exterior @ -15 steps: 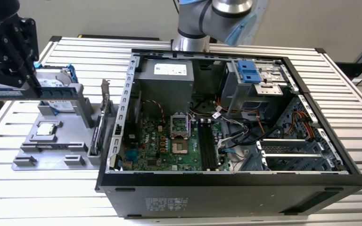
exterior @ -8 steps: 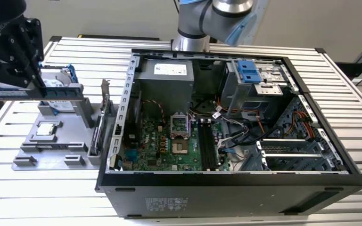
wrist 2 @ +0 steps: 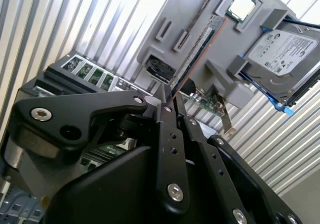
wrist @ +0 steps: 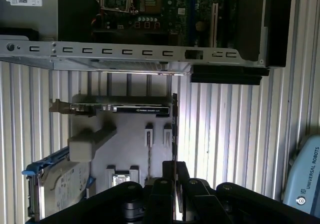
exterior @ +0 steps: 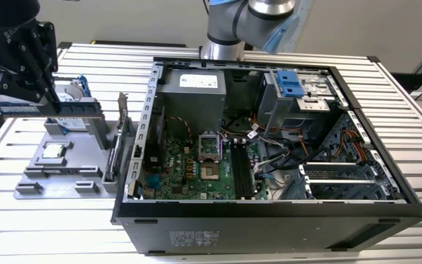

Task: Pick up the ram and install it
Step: 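Pick up the ram and move it above insertion slot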

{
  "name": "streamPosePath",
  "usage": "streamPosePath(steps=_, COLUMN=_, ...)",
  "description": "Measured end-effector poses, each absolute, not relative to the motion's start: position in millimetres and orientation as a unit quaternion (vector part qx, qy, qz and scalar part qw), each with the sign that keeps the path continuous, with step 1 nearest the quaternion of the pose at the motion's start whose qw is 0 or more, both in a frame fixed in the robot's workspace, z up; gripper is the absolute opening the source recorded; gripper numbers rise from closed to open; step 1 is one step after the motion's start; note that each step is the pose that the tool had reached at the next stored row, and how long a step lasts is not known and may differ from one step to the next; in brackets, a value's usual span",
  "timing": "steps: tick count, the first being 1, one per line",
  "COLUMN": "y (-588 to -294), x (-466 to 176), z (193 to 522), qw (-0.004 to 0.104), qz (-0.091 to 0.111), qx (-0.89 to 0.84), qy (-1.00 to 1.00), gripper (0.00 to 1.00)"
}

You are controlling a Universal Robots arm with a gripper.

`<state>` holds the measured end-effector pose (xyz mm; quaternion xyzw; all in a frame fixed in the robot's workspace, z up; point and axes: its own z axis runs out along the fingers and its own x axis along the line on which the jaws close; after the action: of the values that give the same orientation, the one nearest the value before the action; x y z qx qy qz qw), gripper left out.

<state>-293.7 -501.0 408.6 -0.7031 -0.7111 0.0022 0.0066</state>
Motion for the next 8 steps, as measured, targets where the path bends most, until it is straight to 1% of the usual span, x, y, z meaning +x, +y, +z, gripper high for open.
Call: streamPosePath(steps=8, y=-501.0, x=-285.2, z=408.6, qw=0.007, qz=0.002, qx=-0.703, qy=-0.711, gripper=0.00)
